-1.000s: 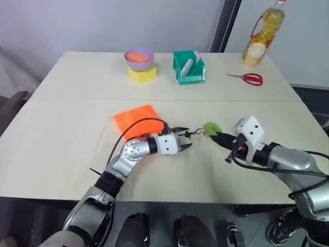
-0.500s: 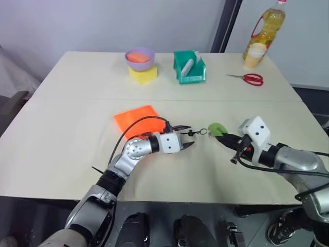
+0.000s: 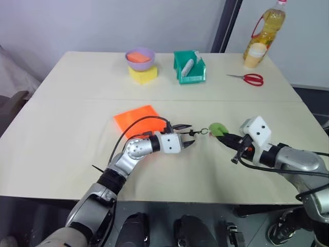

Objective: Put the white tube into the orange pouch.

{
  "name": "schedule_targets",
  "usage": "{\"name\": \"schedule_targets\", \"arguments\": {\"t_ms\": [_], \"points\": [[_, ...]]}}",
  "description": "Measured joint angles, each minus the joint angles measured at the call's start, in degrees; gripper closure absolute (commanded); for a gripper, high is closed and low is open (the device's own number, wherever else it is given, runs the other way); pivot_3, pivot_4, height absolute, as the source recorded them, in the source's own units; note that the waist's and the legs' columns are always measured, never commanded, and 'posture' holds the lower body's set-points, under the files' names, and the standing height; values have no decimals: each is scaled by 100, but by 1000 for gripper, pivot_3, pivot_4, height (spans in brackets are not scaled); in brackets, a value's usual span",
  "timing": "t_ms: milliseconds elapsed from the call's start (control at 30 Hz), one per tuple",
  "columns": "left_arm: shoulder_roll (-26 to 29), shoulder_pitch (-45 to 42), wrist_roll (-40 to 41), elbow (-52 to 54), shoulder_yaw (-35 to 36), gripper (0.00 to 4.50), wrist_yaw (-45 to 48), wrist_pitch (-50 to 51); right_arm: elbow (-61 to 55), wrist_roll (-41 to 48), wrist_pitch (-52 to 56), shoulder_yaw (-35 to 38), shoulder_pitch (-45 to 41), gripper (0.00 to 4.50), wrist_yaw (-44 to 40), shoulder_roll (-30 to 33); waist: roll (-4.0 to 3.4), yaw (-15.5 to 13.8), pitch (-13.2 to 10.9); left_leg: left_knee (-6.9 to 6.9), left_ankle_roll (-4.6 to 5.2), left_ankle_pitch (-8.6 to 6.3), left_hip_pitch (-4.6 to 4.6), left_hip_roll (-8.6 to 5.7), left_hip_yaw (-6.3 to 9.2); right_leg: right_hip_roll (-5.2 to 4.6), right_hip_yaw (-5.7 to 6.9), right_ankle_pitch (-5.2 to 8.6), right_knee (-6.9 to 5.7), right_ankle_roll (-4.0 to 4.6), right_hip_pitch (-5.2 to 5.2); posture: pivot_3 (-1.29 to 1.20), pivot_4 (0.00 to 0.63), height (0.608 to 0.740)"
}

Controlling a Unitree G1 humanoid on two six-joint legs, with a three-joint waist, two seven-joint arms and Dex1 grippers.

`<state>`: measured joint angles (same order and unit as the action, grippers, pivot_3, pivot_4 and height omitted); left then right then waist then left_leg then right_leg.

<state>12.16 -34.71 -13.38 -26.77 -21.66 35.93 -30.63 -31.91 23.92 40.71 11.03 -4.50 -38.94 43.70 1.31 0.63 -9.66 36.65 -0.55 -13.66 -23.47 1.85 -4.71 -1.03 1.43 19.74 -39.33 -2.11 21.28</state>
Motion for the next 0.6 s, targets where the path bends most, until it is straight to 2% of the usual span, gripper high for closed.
{"name": "schedule_targets", "arguments": {"t_ms": [100, 200, 267, 300, 333, 600], "points": [[-6, -21, -37, -43, -7, 1785, -14, -25, 0, 0, 0, 0, -1, 4500, 4, 0, 0, 0, 0, 4, 1, -1, 0, 0, 0, 0, 0, 0, -2, 0, -1, 0, 150, 737], [-28, -68, -66, -80, -8, 2642, -50, -78, 0, 1, 0, 0, -2, 4500, 5, 0, 0, 0, 0, 10, 3, -2, 0, 1, 1, 0, 0, 0, -4, 0, -3, 0, 150, 737], [-39, -103, -90, -119, -9, 3492, -92, -138, 0, 1, 0, 0, -2, 4500, 6, 0, 0, 0, 0, 14, 5, -3, -1, 1, 1, 0, 0, 0, -4, 0, -5, 0, 150, 737], [-43, -104, -97, -125, -9, 4065, -115, -148, -1, 1, 0, 0, -2, 4500, 7, 0, 0, 0, 0, 17, 7, -4, 0, 1, 1, 0, 0, 0, -5, -1, -6, 0, 150, 737], [-48, -104, -102, -134, -9, 4285, -120, -158, -1, 1, 0, 0, -2, 4500, 8, 0, 0, 1, 0, 18, 8, -5, -1, 1, 1, 0, 0, -1, -5, -1, -6, 0, 150, 737], [-32, -104, -171, -138, -9, 4282, -236, -231, -2, 1, 1, -1, -4, 4500, 9, 0, 0, 0, 0, 25, 10, -6, -1, 2, 1, 0, 0, -2, -7, -4, -9, 0, 150, 737]]}}
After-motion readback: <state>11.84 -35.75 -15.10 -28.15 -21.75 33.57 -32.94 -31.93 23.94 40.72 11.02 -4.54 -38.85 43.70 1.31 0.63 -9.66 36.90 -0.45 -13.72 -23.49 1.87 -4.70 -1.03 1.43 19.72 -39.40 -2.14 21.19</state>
